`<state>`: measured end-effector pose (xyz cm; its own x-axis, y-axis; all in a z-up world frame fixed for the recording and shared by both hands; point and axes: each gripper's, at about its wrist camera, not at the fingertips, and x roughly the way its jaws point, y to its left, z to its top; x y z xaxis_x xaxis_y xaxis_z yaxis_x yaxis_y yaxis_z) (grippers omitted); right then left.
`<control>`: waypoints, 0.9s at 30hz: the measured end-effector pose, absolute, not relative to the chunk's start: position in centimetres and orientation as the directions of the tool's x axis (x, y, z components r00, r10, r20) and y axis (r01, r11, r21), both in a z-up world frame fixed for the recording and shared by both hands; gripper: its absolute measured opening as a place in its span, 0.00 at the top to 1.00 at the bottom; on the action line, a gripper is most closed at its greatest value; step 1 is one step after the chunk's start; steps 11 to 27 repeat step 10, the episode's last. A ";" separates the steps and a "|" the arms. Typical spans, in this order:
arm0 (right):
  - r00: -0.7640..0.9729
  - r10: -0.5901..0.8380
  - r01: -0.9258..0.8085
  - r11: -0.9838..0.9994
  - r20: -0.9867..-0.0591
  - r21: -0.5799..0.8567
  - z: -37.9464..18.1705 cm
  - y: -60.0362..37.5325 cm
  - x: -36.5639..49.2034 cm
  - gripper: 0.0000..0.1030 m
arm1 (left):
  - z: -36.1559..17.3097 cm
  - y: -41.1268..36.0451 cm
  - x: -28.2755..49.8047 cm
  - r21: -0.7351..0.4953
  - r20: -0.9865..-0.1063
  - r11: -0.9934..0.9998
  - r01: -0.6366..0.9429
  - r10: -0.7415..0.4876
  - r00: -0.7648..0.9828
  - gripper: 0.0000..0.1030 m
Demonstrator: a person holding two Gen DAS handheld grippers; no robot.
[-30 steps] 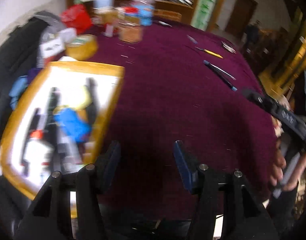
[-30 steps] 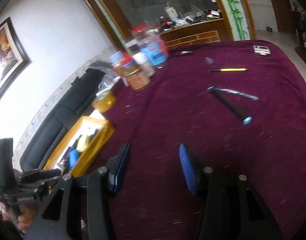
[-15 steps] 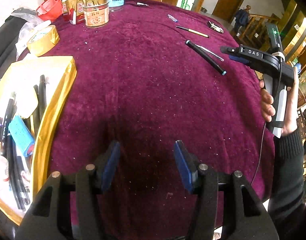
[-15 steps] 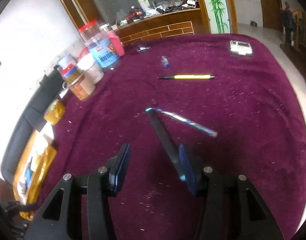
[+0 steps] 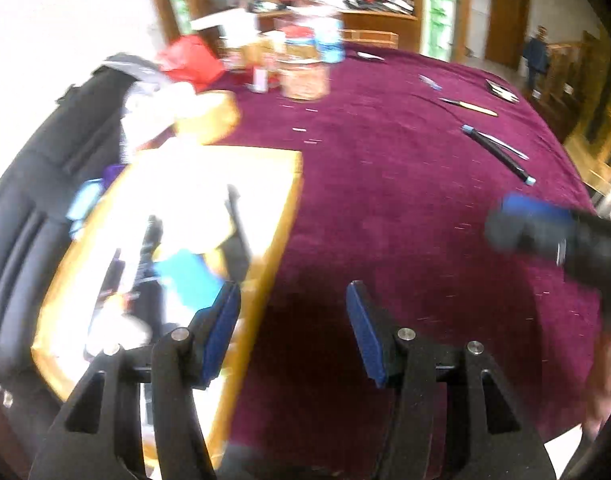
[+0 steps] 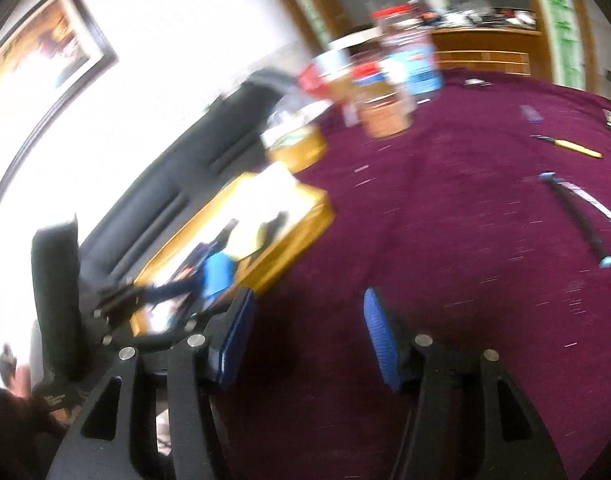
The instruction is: Organize rigid objects
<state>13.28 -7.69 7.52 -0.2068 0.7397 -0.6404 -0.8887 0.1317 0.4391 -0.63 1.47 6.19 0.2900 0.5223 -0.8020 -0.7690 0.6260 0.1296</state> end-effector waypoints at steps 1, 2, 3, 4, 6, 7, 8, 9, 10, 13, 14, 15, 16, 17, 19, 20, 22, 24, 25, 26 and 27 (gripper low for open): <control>-0.212 0.736 -0.893 0.122 -0.642 0.434 7.4 -7.3 12.1 0.50 | 6.3 1.6 -1.5 0.145 -0.795 0.611 -0.779 0.540 0.275 0.48; -0.221 0.725 -0.898 0.110 -0.652 0.426 7.3 -6.7 10.4 0.50 | 6.5 1.8 -2.8 0.157 -0.791 0.593 -0.790 0.555 0.259 0.48; -0.227 0.715 -0.901 0.105 -0.662 0.422 7.1 -6.2 9.1 0.50 | 6.6 2.0 -3.7 0.162 -0.789 0.579 -0.799 0.563 0.248 0.48; -0.234 0.707 -0.898 0.105 -0.667 0.426 7.0 -5.6 7.6 0.50 | 6.6 2.2 -5.0 0.170 -0.786 0.561 -0.810 0.573 0.231 0.48; -0.249 0.695 -0.895 0.101 -0.674 0.435 6.6 -5.0 5.7 0.50 | 6.6 2.4 -6.8 0.183 -0.780 0.539 -0.822 0.588 0.212 0.48; -0.252 0.689 -0.895 0.101 -0.680 0.434 6.3 -4.7 4.7 0.50 | 6.6 2.7 -7.6 0.183 -0.778 0.529 -0.829 0.593 0.207 0.47; -0.249 0.682 -0.898 0.104 -0.687 0.428 6.1 -4.4 3.6 0.50 | 6.5 3.2 -8.8 0.170 -0.779 0.516 -0.839 0.592 0.206 0.46; -0.244 0.678 -0.901 0.107 -0.693 0.421 5.9 -4.2 2.9 0.50 | 6.5 3.5 -9.6 0.152 -0.784 0.511 -0.846 0.584 0.212 0.43; -0.238 0.672 -0.903 0.113 -0.701 0.414 5.6 -3.9 2.2 0.50 | 6.4 4.0 -10.4 0.130 -0.788 0.506 -0.853 0.574 0.221 0.42; -0.238 0.672 -0.903 0.113 -0.701 0.414 5.6 -3.9 2.2 0.50 | 6.4 4.0 -10.4 0.130 -0.788 0.506 -0.853 0.574 0.221 0.42; -0.238 0.672 -0.903 0.113 -0.701 0.414 5.6 -3.9 2.2 0.50 | 6.4 4.0 -10.4 0.130 -0.788 0.506 -0.853 0.574 0.221 0.42; -0.238 0.672 -0.903 0.113 -0.701 0.414 5.6 -3.9 2.2 0.50 | 6.4 4.0 -10.4 0.130 -0.788 0.506 -0.853 0.574 0.221 0.42; -0.238 0.672 -0.903 0.113 -0.701 0.414 5.6 -3.9 2.2 0.50 | 6.4 4.0 -10.4 0.130 -0.788 0.506 -0.853 0.574 0.221 0.42; -0.238 0.672 -0.903 0.113 -0.701 0.414 5.6 -3.9 2.2 0.50 | 6.4 4.0 -10.4 0.130 -0.788 0.506 -0.853 0.574 0.221 0.42; -0.238 0.672 -0.903 0.113 -0.701 0.414 5.6 -3.9 2.2 0.50 | 6.4 4.0 -10.4 0.130 -0.788 0.506 -0.853 0.574 0.221 0.42; -0.238 0.672 -0.903 0.113 -0.701 0.414 5.6 -3.9 2.2 0.50 | 6.4 4.0 -10.4 0.130 -0.788 0.506 -0.853 0.574 0.221 0.42; -0.238 0.672 -0.903 0.113 -0.701 0.414 5.6 -3.9 2.2 0.50 | 6.4 4.0 -10.4 0.130 -0.788 0.506 -0.853 0.574 0.221 0.42; -0.238 0.672 -0.903 0.113 -0.701 0.414 5.6 -3.9 2.2 0.50 | 6.4 4.0 -10.4 0.130 -0.788 0.506 -0.853 0.574 0.221 0.42; -0.238 0.672 -0.903 0.113 -0.701 0.414 5.6 -3.9 2.2 0.50 | 6.4 4.0 -10.4 0.130 -0.788 0.506 -0.853 0.574 0.221 0.42; -0.238 0.672 -0.903 0.113 -0.701 0.414 5.6 -3.9 2.2 0.50 | 6.4 4.0 -10.4 0.130 -0.788 0.506 -0.853 0.574 0.221 0.42; -0.238 0.672 -0.903 0.113 -0.701 0.414 5.6 -3.9 2.2 0.50 | 6.4 4.0 -10.4 0.130 -0.788 0.506 -0.853 0.574 0.221 0.42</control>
